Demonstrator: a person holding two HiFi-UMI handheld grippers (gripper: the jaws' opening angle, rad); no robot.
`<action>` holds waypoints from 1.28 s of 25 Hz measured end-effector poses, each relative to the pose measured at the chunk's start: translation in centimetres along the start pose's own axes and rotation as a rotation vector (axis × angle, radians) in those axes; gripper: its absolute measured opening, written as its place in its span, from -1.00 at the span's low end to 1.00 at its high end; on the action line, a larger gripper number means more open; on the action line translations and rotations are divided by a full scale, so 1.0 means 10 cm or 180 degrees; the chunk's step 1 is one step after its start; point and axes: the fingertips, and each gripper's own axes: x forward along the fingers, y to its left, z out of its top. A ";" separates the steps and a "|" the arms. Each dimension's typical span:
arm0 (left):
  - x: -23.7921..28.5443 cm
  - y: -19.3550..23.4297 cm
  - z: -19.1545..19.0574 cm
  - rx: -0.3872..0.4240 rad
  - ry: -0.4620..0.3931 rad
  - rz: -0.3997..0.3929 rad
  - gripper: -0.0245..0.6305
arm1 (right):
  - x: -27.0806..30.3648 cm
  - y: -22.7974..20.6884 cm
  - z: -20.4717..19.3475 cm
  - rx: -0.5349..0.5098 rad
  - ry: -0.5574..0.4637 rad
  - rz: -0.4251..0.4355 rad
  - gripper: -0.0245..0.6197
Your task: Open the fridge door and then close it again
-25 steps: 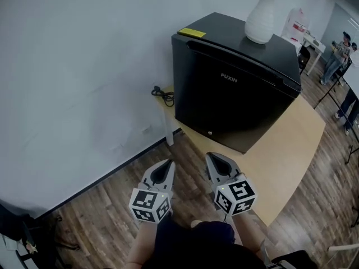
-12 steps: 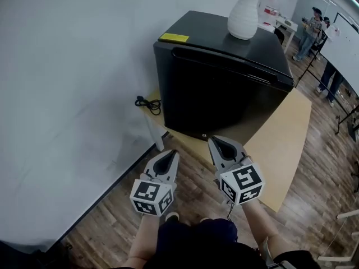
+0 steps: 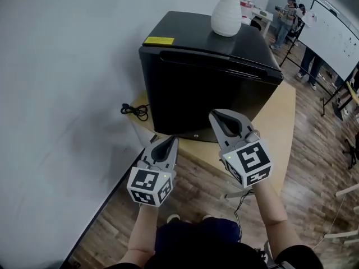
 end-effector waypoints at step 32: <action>-0.01 0.43 0.41 0.0115 -0.0139 -0.0165 -0.89 | 0.96 -0.40 0.42 -0.2507 0.1734 0.0273 -0.49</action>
